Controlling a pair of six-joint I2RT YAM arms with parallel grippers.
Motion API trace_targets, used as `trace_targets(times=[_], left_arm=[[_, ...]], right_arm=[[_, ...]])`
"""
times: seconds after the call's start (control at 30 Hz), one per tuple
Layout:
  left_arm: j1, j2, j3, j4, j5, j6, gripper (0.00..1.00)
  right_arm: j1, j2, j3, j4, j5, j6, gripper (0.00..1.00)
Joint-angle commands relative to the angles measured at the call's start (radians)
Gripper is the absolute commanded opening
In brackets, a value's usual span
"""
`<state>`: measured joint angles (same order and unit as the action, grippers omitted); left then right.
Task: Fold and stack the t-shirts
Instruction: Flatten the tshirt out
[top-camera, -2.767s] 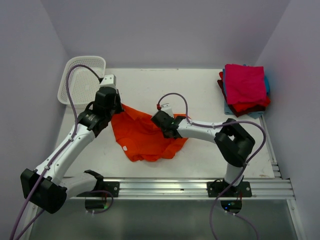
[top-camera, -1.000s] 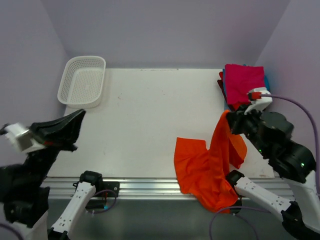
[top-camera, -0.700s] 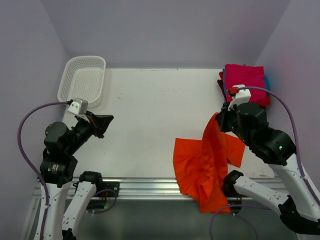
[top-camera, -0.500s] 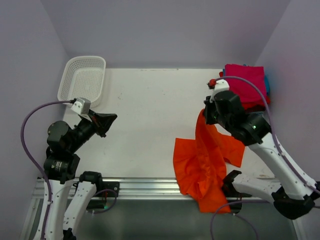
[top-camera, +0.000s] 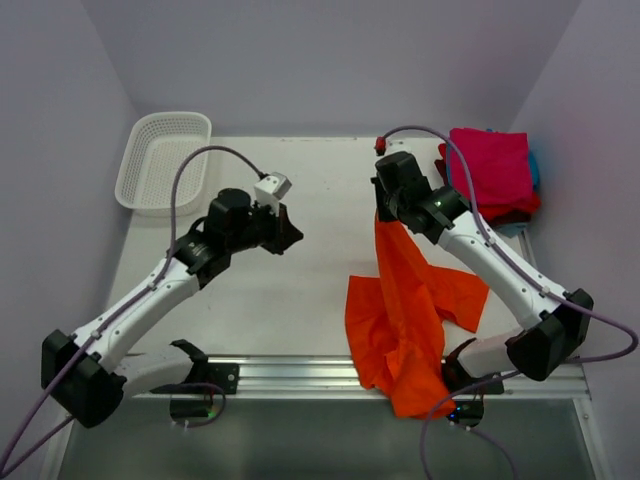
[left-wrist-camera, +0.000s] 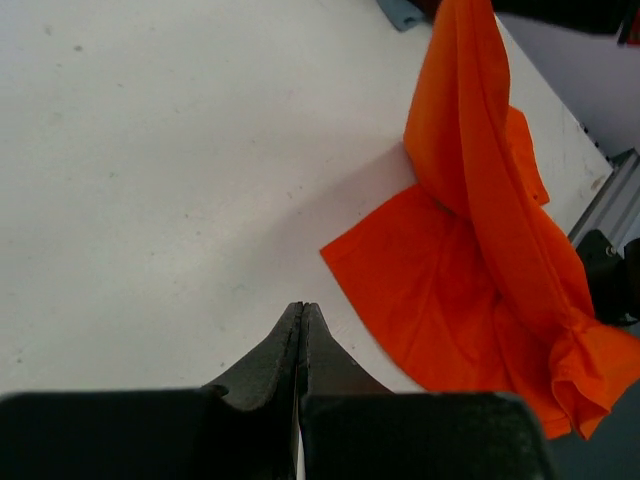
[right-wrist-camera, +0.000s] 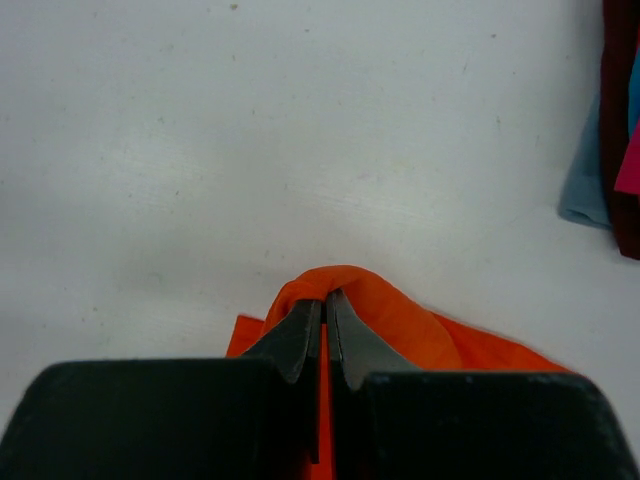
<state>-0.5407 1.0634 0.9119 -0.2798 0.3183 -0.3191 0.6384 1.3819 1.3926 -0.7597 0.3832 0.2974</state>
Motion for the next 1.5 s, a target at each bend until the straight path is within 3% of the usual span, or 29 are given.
trace_targets(times=[0.0, 0.37, 0.63, 0.9, 0.97, 1.1, 1.17, 1.23, 1.47], left_arm=[[-0.135, 0.122, 0.080, 0.051, -0.080, 0.071, 0.00], [-0.565, 0.294, 0.059, 0.126, -0.199, -0.029, 0.00], [-0.708, 0.409, 0.025, 0.154, -0.410, -0.159, 0.00], [-0.732, 0.576, 0.051, 0.119, -0.527, -0.290, 0.00], [-0.731, 0.581, 0.058, 0.105, -0.559, -0.316, 0.12], [-0.731, 0.567, 0.062, 0.102, -0.587, -0.340, 0.47], [-0.732, 0.560, 0.070, 0.103, -0.578, -0.353, 0.54], [-0.732, 0.560, 0.079, 0.103, -0.546, -0.362, 0.70], [-0.751, 0.563, 0.090, 0.134, -0.392, -0.400, 0.76]], right_arm=[[-0.069, 0.080, 0.088, 0.079, 0.030, -0.021, 0.00], [-0.262, 0.400, 0.313, 0.115, -0.024, -0.040, 0.00], [-0.341, 0.548, 0.395, 0.134, -0.041, -0.030, 0.00], [-0.356, 0.549, 0.362, 0.169, -0.066, -0.023, 0.00], [-0.356, 0.540, 0.350, 0.177, -0.076, -0.023, 0.00], [-0.356, 0.539, 0.338, 0.181, -0.083, -0.020, 0.00], [-0.356, 0.542, 0.339, 0.181, -0.087, -0.020, 0.00], [-0.355, 0.543, 0.339, 0.180, -0.090, -0.020, 0.00], [-0.356, 0.549, 0.347, 0.183, -0.086, -0.021, 0.00]])
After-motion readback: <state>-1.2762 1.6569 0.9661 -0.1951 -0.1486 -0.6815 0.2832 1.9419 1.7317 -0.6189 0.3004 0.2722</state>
